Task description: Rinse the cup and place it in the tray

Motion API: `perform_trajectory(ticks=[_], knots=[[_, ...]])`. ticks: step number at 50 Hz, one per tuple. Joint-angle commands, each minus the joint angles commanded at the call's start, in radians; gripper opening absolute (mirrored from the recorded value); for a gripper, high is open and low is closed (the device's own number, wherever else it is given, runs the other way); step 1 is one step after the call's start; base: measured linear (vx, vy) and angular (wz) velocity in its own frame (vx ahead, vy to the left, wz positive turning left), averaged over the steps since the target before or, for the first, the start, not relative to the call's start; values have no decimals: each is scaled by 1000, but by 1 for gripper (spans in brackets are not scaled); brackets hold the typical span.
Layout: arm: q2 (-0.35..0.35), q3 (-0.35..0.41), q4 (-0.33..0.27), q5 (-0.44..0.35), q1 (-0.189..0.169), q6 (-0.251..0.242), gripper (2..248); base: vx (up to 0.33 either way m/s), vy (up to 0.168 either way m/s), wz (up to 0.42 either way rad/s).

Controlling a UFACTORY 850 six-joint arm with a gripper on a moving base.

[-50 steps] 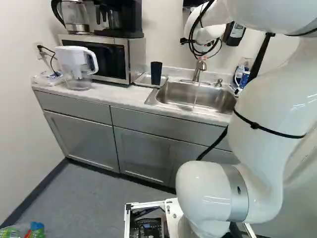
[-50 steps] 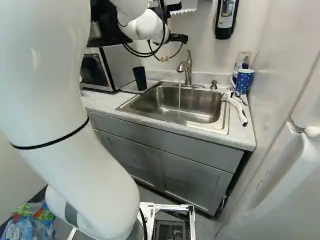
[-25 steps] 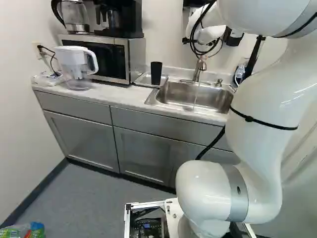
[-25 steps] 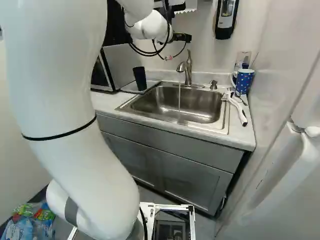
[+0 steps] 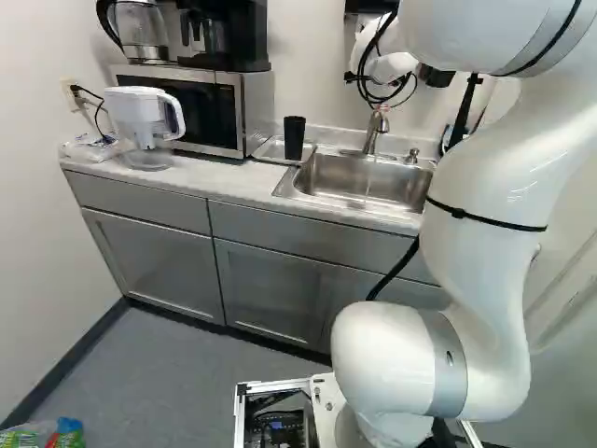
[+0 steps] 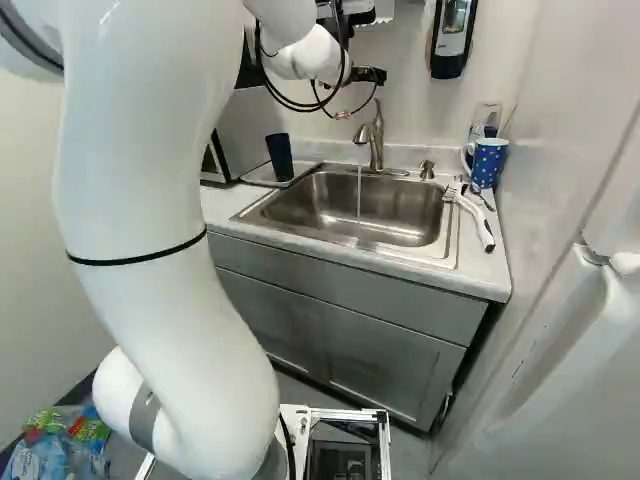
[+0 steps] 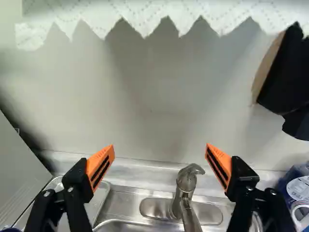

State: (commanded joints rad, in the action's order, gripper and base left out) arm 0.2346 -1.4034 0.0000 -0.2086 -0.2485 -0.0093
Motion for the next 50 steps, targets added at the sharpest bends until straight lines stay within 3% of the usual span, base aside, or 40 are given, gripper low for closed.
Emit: perform_trajectory(ticks=[50], knots=[[33,-37,0,89,4,0,247,0,0,0]])
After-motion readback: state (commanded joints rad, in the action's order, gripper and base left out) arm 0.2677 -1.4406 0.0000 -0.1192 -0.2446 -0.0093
